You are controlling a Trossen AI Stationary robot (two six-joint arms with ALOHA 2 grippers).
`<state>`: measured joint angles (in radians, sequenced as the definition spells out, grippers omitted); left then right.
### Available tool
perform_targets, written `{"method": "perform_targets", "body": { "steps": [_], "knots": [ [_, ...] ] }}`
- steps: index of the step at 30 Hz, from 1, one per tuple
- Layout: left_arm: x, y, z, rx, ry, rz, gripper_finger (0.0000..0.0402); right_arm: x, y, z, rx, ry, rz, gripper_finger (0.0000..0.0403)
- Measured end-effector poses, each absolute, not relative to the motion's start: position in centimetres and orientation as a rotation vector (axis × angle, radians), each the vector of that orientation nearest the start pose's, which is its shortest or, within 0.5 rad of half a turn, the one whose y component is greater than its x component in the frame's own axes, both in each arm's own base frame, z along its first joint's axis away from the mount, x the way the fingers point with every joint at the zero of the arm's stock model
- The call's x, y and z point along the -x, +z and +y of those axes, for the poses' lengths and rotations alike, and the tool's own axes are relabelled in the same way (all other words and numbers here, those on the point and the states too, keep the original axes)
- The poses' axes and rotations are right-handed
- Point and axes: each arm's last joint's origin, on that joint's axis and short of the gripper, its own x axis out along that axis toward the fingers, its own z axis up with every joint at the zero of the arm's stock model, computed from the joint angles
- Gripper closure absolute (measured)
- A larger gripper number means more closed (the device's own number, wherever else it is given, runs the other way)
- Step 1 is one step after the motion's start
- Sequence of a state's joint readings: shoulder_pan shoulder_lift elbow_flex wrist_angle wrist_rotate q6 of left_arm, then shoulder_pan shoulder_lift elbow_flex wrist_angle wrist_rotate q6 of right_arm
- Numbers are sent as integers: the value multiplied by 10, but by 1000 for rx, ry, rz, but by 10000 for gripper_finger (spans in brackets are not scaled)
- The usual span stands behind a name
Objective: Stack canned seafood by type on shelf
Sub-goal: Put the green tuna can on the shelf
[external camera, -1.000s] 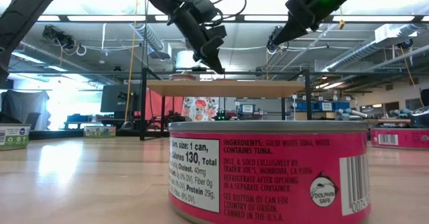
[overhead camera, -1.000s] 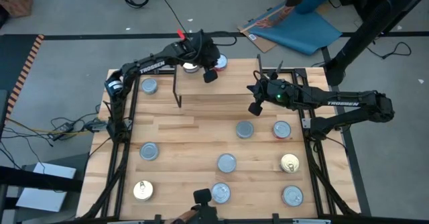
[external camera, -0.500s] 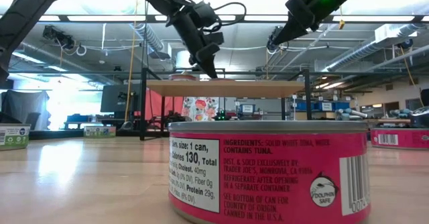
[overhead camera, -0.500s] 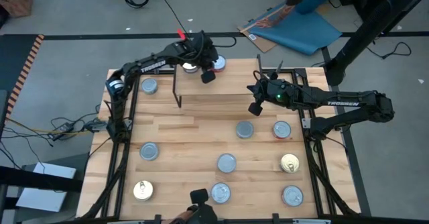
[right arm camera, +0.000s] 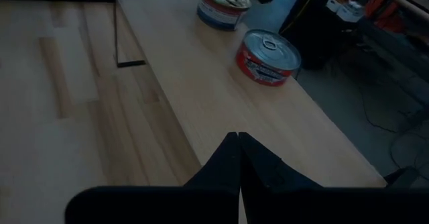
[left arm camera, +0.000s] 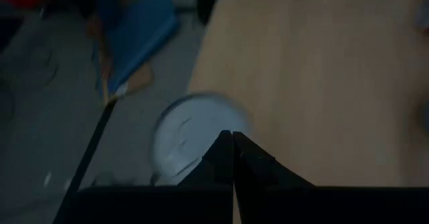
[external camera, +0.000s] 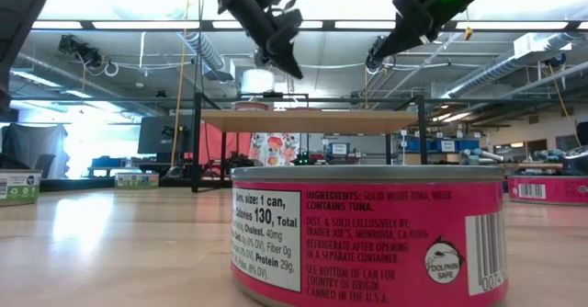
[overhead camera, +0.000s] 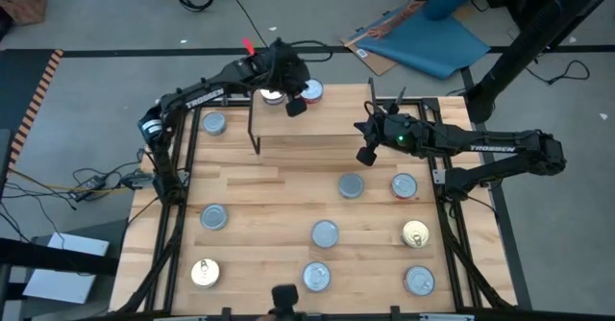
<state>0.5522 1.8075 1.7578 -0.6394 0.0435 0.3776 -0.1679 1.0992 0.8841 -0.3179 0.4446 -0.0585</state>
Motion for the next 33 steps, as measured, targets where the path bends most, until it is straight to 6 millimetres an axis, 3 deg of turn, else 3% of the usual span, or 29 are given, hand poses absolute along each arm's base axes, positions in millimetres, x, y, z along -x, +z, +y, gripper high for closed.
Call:
{"method": "perform_targets", "body": {
  "steps": [8,16,21,28,33],
  "knots": [
    [-342,317,158,-211,248,559,401,-231,294,-29,120,-496,548,400],
    [-323,281,100,-221,117,378,401,-231,262,1,68,-402,616,400],
    [-313,256,68,-214,46,306,401,-241,242,21,59,-347,682,397],
    [-304,226,38,-145,-45,186,401,-251,221,39,52,-320,764,395],
    [-293,211,27,-89,-70,126,401,-258,221,45,56,-311,783,393]
  ]
}}
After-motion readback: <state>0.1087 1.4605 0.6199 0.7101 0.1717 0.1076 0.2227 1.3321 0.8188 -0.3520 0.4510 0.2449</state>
